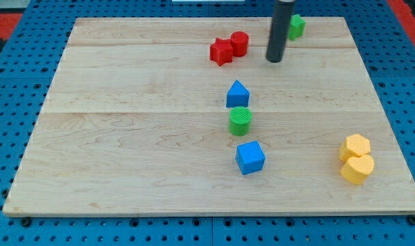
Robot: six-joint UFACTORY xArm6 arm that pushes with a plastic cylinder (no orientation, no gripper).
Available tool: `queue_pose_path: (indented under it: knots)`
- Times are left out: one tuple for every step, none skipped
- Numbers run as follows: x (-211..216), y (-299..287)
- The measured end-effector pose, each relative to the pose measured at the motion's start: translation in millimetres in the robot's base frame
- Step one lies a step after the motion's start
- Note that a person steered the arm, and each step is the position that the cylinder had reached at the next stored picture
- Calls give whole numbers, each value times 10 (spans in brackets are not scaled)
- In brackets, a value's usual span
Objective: Push the red circle and red star down slightly
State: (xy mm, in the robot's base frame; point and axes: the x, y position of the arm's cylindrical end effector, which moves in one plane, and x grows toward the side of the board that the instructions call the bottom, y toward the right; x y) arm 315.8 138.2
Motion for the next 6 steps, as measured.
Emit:
queue_pose_path:
  knots:
    - [-174,28]
    - [-540,22]
    - [-800,-202]
    - [-691,-708]
    - [-461,-1009]
    - [-463,-999]
